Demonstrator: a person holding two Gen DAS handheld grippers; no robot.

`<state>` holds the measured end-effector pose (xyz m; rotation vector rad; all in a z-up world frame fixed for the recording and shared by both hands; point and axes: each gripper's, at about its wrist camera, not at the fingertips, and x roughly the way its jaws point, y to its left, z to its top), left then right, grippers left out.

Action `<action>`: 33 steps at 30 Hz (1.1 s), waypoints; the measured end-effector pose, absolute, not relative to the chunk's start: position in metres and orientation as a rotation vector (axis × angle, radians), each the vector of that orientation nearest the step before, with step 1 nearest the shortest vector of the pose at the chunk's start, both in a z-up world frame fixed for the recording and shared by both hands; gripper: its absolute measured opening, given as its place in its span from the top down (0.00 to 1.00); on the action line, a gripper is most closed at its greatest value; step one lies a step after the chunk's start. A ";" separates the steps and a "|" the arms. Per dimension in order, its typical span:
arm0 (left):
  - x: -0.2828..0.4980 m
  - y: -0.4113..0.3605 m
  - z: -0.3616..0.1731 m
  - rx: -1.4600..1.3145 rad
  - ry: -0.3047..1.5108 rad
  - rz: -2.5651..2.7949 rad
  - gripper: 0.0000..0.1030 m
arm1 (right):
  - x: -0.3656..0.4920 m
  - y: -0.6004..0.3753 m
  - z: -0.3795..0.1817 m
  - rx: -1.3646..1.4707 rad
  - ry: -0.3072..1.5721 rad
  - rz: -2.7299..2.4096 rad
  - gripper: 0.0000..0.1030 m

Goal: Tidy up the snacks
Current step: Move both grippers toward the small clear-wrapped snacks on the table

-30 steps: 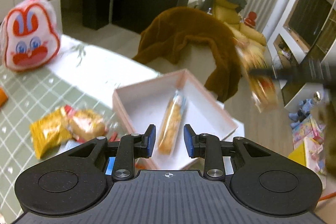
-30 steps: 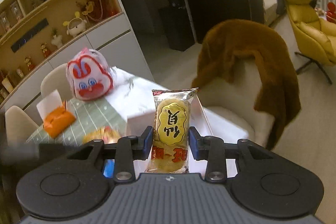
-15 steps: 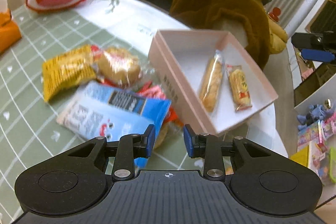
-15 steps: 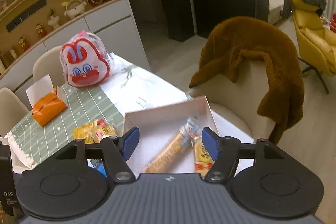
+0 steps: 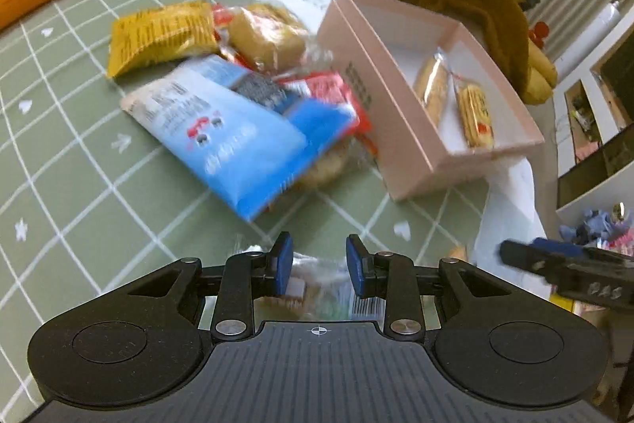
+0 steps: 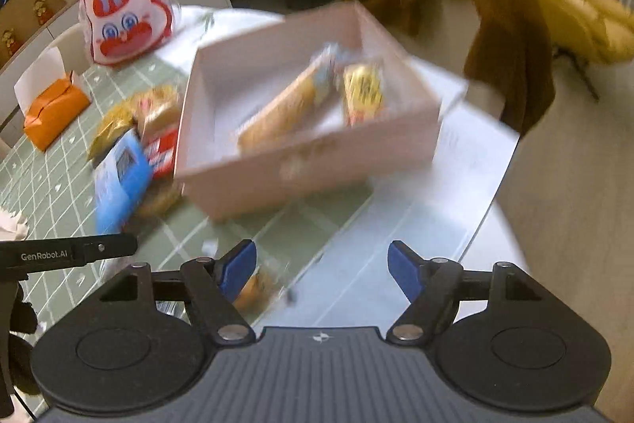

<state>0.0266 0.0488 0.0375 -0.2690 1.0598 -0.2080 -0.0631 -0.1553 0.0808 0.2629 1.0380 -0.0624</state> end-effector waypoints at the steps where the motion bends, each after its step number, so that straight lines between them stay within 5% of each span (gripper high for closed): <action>1: 0.022 0.047 0.038 -0.259 1.058 -0.206 0.68 | -0.064 -0.149 0.077 0.254 1.056 -0.038 0.28; 16: -0.012 0.052 0.033 -0.287 1.198 -0.054 0.68 | -0.057 -0.127 0.056 0.218 1.115 0.014 0.28; 33: 0.008 0.064 0.032 -0.361 1.046 -0.037 0.66 | -0.052 -0.098 0.057 0.111 1.051 0.093 0.26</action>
